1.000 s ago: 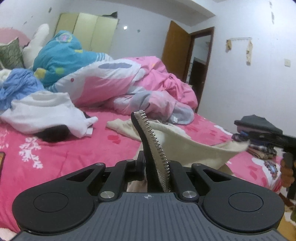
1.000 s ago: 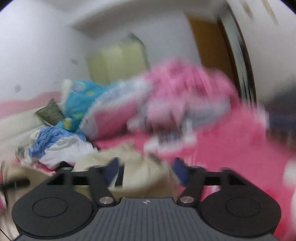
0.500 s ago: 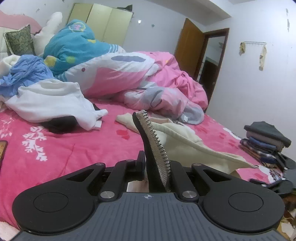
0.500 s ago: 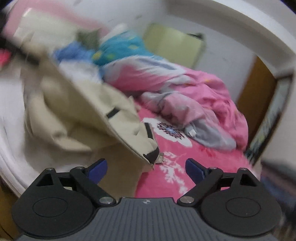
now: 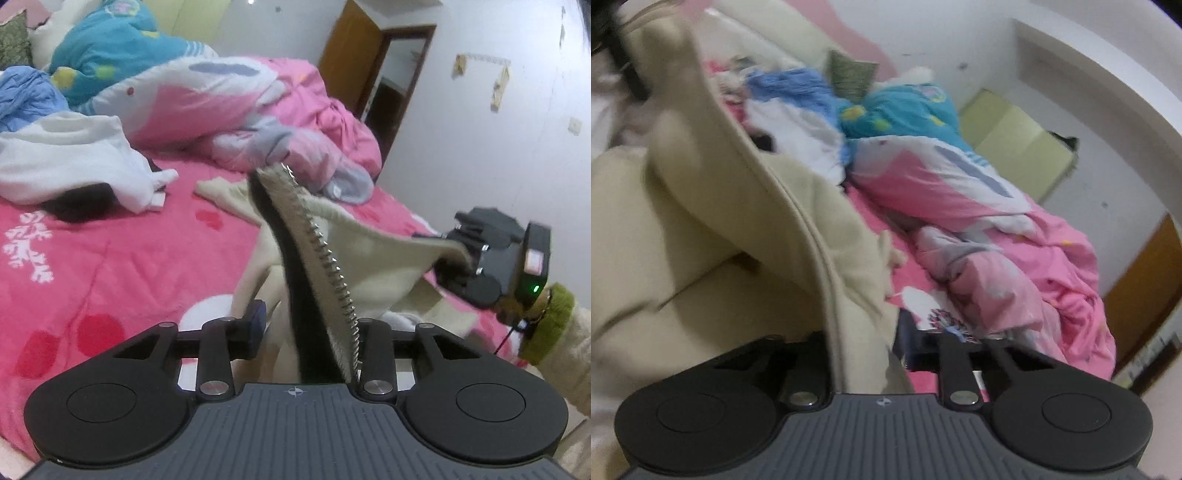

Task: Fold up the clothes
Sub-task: 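Lift the hoodie high with both grippers to hang it open, then lower the hoodie onto the bed with both grippers and release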

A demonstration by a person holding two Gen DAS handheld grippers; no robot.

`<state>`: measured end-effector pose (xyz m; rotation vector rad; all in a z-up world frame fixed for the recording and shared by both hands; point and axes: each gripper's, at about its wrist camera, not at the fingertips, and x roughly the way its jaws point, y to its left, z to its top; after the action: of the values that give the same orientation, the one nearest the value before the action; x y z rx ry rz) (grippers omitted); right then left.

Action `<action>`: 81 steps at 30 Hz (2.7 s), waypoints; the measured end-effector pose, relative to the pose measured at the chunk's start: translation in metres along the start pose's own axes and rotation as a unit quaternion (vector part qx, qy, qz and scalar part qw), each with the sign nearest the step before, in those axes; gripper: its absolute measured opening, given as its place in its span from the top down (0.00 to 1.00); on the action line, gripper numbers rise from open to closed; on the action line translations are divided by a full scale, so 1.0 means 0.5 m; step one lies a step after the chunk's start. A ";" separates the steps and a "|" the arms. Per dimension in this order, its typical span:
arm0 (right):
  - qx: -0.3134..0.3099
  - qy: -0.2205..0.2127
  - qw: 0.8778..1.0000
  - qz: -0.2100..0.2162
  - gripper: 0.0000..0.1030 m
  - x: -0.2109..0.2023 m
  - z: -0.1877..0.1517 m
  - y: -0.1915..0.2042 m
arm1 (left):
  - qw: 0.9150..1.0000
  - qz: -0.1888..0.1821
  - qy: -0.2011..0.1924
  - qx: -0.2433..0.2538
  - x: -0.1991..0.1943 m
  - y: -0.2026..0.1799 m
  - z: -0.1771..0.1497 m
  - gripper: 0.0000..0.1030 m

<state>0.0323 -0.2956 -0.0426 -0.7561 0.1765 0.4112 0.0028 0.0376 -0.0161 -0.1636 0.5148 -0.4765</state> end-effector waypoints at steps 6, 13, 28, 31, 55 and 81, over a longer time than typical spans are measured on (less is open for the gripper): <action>0.037 -0.030 0.991 -0.122 0.92 -0.011 0.050 -0.004 | 0.999 0.042 -0.014 0.030 0.025 -0.025 0.019 0.89; 0.059 -0.107 0.957 -0.262 0.93 -0.060 0.207 -0.098 | 0.985 0.046 -0.146 0.076 -0.061 -0.075 0.153 0.92; 0.115 -0.259 0.865 -0.415 0.93 -0.413 0.488 -0.294 | 0.907 -0.016 -0.384 0.173 -0.298 -0.244 0.367 0.92; 0.114 -0.270 0.855 -0.428 0.93 -0.465 0.493 -0.289 | 0.893 -0.023 -0.411 0.182 -0.339 -0.265 0.371 0.92; 0.158 -0.199 0.873 -0.417 0.93 -0.266 0.286 -0.391 | 0.921 -0.005 -0.340 0.189 -0.067 -0.234 0.465 0.92; 0.263 0.254 0.922 -0.127 0.79 0.687 -0.239 -0.342 | 0.975 0.129 0.130 0.128 0.790 0.046 0.292 0.61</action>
<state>0.4148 -0.3882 -0.1242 -0.3282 0.6429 -0.0962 0.3880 -0.1260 -0.0680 0.2154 0.7141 -0.3065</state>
